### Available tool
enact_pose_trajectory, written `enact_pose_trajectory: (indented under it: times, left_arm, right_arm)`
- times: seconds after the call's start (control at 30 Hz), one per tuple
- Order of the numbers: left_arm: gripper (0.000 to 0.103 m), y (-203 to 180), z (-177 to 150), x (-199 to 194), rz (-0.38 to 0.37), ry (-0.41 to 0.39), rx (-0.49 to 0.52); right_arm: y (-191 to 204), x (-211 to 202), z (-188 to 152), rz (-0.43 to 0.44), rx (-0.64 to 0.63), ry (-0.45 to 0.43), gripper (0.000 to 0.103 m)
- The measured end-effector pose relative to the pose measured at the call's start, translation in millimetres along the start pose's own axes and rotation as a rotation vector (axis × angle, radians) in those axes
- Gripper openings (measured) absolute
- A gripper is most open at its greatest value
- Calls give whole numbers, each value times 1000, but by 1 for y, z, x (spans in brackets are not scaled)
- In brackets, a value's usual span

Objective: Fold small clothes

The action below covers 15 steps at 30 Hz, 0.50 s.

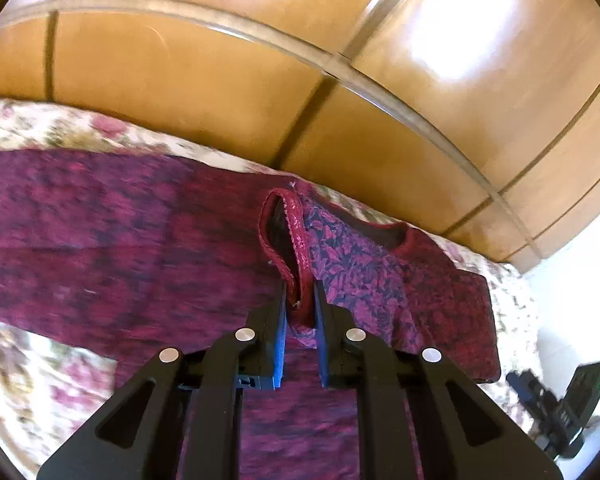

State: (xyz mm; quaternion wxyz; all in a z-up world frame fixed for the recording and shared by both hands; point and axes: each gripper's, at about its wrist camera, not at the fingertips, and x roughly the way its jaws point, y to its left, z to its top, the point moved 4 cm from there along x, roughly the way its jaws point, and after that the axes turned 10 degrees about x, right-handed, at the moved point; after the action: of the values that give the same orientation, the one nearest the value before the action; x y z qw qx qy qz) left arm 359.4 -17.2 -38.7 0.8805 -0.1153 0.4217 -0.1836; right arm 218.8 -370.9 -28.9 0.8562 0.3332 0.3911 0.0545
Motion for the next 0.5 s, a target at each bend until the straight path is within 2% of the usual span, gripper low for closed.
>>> enact_pose_trajectory:
  times: [0.07,0.2,0.3,0.4,0.5]
  left_arm:
    - [12,9,-4,-3,26,3,6]
    - [12,26,-21,-1,109,16,16]
    - [12,36,-35,8,133,49,18]
    - [13,46,-45,7,115,59,-1]
    - [33,51,-49,-8,61,42,-52]
  right_arm:
    - [9,29,1,-48,-39,34,60]
    - [9,81,-6,-212,-103,83,56]
    - [11,87,-13,-248,-144,49,58]
    - [18,88,-21,-293,-215,12,62]
    - [25,83,-25,-332,-241,-14,63]
